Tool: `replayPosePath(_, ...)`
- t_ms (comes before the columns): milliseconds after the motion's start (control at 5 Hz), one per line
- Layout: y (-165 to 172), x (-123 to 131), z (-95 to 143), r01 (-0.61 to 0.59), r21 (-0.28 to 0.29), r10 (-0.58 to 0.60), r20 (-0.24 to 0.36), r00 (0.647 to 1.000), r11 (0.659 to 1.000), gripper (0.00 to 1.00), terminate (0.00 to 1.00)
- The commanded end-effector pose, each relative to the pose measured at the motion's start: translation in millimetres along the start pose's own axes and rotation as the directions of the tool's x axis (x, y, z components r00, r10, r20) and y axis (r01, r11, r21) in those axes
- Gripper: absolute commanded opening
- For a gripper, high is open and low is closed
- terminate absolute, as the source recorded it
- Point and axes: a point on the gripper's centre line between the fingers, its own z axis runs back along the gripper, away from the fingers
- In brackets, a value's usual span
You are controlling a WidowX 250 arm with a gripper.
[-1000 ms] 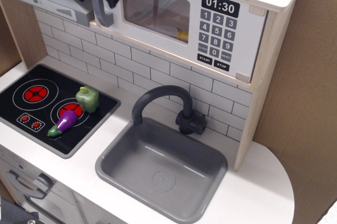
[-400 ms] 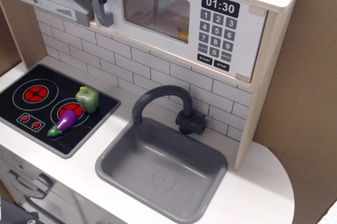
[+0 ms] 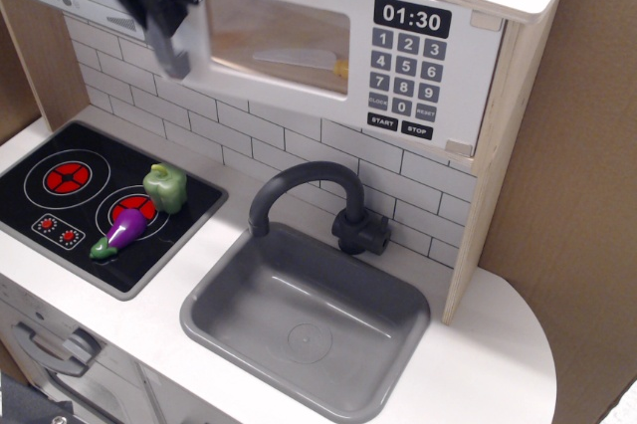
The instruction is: Open microwave
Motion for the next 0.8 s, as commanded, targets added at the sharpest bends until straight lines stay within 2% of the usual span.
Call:
replayPosePath(0, -15, -26, 44, 0.085, 0.016, -0.084, -0.014, 0.996, 0.996, 1.0, 0.0)
replayPosePath(200, -32, -22, 80, 0.047, -0.079, -0.051, -0.053, 0.997, 0.996, 1.0, 0.0)
replayPosePath(400, -38, 5, 102, -0.021, -0.141, 0.011, -0.074, 0.997, 0.99, 1.0, 0.0)
replayPosePath(600, -30, 42, 110, -0.117, -0.159, 0.109, -0.059, 0.992, 0.98, 1.0, 0.0)
